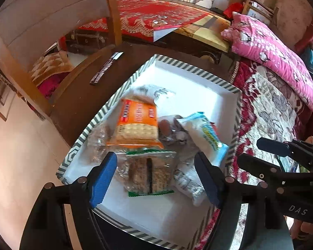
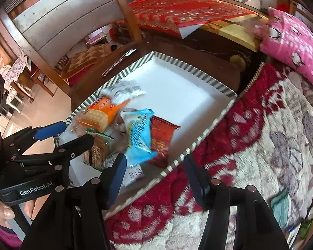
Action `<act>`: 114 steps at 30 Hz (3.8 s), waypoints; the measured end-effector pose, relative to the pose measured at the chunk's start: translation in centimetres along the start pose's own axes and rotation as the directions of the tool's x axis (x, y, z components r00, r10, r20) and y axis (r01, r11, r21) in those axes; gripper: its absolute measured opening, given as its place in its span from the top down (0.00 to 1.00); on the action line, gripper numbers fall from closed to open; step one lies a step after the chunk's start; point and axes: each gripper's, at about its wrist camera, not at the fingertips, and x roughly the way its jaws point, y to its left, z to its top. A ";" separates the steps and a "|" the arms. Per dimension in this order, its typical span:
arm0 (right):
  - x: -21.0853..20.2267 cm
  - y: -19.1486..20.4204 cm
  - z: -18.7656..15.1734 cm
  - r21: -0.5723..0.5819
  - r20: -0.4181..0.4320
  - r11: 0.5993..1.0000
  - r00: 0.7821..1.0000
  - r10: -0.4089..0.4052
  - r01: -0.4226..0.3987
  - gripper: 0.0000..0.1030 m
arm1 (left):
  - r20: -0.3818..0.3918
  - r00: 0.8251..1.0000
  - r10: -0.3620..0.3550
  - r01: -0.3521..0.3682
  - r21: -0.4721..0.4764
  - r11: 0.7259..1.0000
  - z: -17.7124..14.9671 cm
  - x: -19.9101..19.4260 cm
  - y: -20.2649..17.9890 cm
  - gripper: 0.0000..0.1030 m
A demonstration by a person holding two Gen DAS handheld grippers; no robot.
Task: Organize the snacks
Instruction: 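Move both open grippers back toward the snacks on the quilt, then grasp the dark green packet with the right gripper, then grasp the long rice-cracker roll with the left gripper while the right holds the green packet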
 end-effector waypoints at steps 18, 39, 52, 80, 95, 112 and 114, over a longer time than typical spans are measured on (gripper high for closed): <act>-4.5 -6.5 -7.2 0.144 0.006 0.988 0.998 -0.062 0.060 0.37 | -0.005 0.998 -0.067 0.067 0.168 0.984 -2.3 -1.0 -9.5 0.24; -8.1 -18.1 -15.1 0.288 -0.038 0.943 0.986 -0.165 0.168 0.33 | -0.102 0.988 -0.115 0.141 0.312 0.939 -4.8 0.9 -19.3 0.24; -1.4 -20.9 -10.8 0.071 -0.136 0.980 0.976 -0.173 0.183 0.29 | -0.152 0.985 -0.087 0.128 0.280 0.951 -4.3 3.3 -18.5 0.24; -1.6 -21.2 -11.8 0.196 -0.130 0.966 0.981 -0.147 0.171 0.34 | -0.214 0.970 -0.113 0.177 0.312 0.933 -5.4 4.2 -21.9 0.24; -13.5 -24.1 -15.2 0.269 -0.023 0.937 0.973 -0.228 0.225 0.55 | -0.262 0.950 -0.171 0.255 0.332 0.908 -6.6 4.1 -26.1 0.24; -22.2 -29.7 -18.7 0.386 0.022 0.892 0.964 -0.265 0.237 0.54 | -0.424 0.880 -0.211 0.332 0.234 0.914 -10.5 7.5 -39.9 0.22; -22.3 -30.3 -19.1 0.406 0.028 0.886 0.966 -0.255 0.222 0.54 | -0.434 0.879 -0.199 0.315 0.214 0.925 -10.7 8.3 -40.9 0.22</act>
